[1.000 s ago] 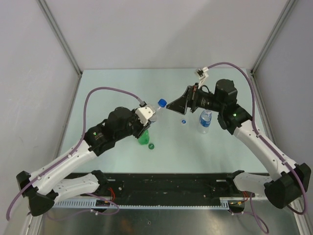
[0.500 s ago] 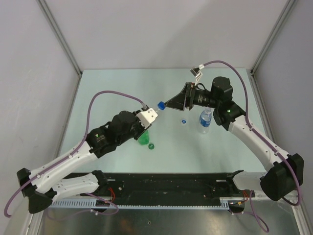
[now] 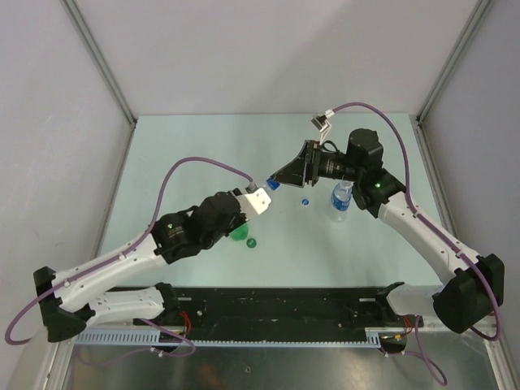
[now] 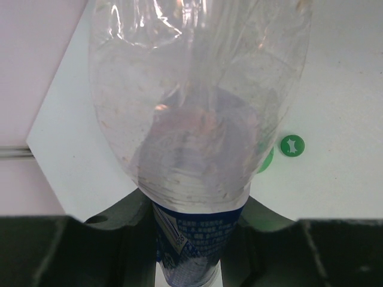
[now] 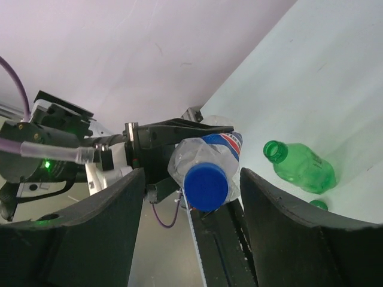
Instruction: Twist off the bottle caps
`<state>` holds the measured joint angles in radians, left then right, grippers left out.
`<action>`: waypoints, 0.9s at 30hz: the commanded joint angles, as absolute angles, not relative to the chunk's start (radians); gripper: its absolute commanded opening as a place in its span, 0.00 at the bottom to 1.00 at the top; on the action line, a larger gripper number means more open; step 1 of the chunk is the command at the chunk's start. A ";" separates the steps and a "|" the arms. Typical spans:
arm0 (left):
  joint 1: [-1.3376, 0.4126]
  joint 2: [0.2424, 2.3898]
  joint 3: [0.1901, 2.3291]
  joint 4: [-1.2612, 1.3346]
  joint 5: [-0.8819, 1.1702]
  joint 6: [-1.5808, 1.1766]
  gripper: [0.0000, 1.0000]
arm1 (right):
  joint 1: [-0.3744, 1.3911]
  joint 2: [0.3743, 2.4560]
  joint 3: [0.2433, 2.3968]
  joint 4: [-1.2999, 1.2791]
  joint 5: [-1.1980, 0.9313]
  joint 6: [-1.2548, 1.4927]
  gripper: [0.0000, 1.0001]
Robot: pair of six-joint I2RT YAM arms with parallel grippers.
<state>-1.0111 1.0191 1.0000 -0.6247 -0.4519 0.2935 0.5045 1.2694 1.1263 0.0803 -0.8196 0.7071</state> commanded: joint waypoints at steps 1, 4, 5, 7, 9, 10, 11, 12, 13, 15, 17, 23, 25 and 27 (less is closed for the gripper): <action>-1.063 1.055 1.049 -0.667 -0.572 0.326 0.00 | 0.527 1.266 1.190 0.031 -0.793 0.675 0.68; -1.070 1.072 1.058 -0.679 -0.595 0.316 0.00 | 0.550 1.269 1.221 -0.069 -0.749 0.626 0.66; -1.070 1.071 1.062 -0.681 -0.605 0.315 0.00 | 0.556 1.268 1.227 -0.092 -0.729 0.615 0.65; -1.071 1.063 1.067 -0.682 -0.620 0.315 0.00 | 0.566 1.260 1.232 -0.123 -0.693 0.603 0.64; -1.071 1.053 1.070 -0.682 -0.634 0.315 0.00 | 0.571 1.255 1.233 -0.145 -0.663 0.597 0.58; -1.073 1.050 1.069 -0.683 -0.639 0.314 0.00 | 0.573 1.254 1.233 -0.154 -0.651 0.596 0.57; -1.073 1.048 1.069 -0.682 -0.642 0.314 0.00 | 0.575 1.255 1.233 -0.162 -0.643 0.594 0.56; -1.074 1.046 1.069 -0.682 -0.645 0.315 0.00 | 0.577 1.257 1.233 -0.169 -0.635 0.593 0.55; -1.076 1.046 1.068 -0.682 -0.647 0.316 0.00 | 0.579 1.260 1.233 -0.175 -0.630 0.593 0.55; -1.081 1.049 1.066 -0.682 -0.652 0.318 0.00 | 0.579 1.267 1.234 -0.181 -0.618 0.595 0.55; -1.086 1.053 1.064 -0.682 -0.661 0.319 0.00 | 0.576 1.272 1.233 -0.187 -0.604 0.603 0.55; -1.091 1.054 1.062 -0.681 -0.670 0.321 0.00 | 0.565 1.280 1.233 -0.191 -0.596 0.618 0.53; -1.091 1.052 1.062 -0.680 -0.672 0.321 0.00 | 0.565 1.287 1.233 -0.202 -0.601 0.617 0.53; -1.091 1.051 1.062 -0.680 -0.673 0.321 0.00 | 0.568 1.295 1.233 -0.212 -0.607 0.616 0.52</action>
